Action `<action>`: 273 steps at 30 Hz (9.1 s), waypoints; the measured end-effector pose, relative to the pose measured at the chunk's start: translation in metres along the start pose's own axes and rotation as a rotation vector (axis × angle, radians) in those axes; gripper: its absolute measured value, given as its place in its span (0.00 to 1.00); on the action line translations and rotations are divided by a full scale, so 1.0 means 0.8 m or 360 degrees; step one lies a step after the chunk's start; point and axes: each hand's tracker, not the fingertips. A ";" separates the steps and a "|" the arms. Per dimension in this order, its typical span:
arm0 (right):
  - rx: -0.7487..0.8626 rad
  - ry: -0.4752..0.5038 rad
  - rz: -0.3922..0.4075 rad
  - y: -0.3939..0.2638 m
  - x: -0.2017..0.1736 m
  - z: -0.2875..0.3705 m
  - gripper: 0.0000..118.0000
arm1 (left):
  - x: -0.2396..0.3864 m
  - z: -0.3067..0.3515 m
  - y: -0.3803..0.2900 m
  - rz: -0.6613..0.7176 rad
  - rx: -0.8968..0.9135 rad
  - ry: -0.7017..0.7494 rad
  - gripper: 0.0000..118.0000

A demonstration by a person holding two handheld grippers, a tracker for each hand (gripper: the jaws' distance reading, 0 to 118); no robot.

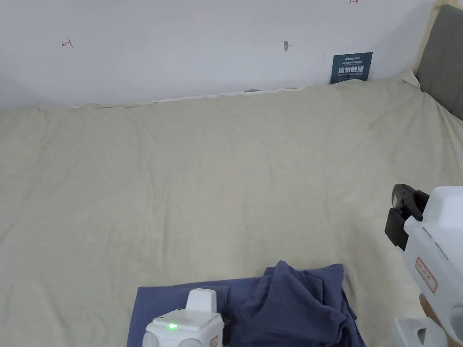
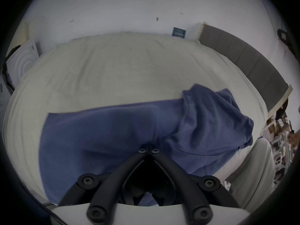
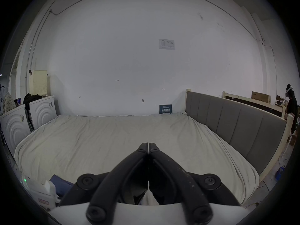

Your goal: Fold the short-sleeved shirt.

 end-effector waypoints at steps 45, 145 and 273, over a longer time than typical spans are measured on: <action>-0.0058 0.0092 0.0026 0.010 -0.047 -0.011 0.01 | -0.183 0.134 -0.083 0.0696 -0.0018 -0.0364 0.10; 0.0233 0.0051 0.0048 0.035 -0.025 0.053 0.01 | 0.033 0.227 0.114 -0.0127 0.1229 0.0237 0.00; 0.0325 0.0266 0.0202 0.093 -0.114 0.019 0.02 | -0.090 0.377 0.129 -0.0027 0.1440 0.0705 0.93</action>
